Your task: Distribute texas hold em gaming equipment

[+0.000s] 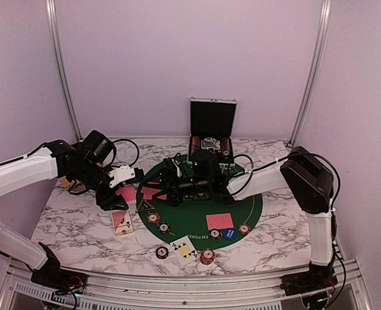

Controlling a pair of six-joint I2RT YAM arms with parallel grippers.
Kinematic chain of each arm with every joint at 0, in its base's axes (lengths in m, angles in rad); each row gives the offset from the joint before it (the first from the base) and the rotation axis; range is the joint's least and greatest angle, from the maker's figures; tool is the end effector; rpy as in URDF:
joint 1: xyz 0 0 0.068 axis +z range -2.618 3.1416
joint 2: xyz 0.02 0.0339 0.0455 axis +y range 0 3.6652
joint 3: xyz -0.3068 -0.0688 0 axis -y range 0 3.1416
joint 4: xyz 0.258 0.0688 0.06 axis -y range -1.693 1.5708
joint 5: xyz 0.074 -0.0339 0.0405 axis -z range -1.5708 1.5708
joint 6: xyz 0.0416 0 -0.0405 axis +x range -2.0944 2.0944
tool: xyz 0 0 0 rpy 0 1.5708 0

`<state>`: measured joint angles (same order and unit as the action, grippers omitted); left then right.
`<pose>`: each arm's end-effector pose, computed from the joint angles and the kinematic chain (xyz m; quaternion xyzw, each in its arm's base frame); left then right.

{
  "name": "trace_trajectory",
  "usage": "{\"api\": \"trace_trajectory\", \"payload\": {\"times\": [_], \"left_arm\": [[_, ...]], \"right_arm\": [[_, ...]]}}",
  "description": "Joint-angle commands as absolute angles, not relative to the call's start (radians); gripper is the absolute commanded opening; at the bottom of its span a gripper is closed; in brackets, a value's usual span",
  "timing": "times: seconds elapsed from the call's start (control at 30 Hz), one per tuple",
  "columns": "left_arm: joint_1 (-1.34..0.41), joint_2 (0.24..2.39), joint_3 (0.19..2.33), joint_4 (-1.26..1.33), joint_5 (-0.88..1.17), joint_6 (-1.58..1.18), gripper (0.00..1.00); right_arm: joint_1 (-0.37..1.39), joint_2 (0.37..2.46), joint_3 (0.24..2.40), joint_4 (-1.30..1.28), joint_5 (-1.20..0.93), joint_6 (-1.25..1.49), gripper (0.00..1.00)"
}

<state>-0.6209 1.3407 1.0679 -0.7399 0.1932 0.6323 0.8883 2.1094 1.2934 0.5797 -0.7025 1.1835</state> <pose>0.2194 -0.1668 0.3031 0.5826 0.7595 -0.0912 0.2747 0.2949 0.4055 0.2053 -0.1021 0.7609 0.6377 0.0637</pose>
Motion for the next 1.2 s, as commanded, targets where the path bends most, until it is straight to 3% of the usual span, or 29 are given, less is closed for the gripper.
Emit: {"api": "trace_trajectory", "payload": {"times": [0.0, 1.17], "left_arm": [[-0.618, 1.337, 1.117, -0.755, 0.197, 0.638, 0.0], [-0.618, 1.381, 1.126, -0.764, 0.186, 0.645, 0.0]], "right_arm": [[0.907, 2.136, 1.347, 0.586, -0.707, 1.184, 0.93], [0.96, 2.348, 1.614, 0.578, -0.742, 1.248, 0.94]]}}
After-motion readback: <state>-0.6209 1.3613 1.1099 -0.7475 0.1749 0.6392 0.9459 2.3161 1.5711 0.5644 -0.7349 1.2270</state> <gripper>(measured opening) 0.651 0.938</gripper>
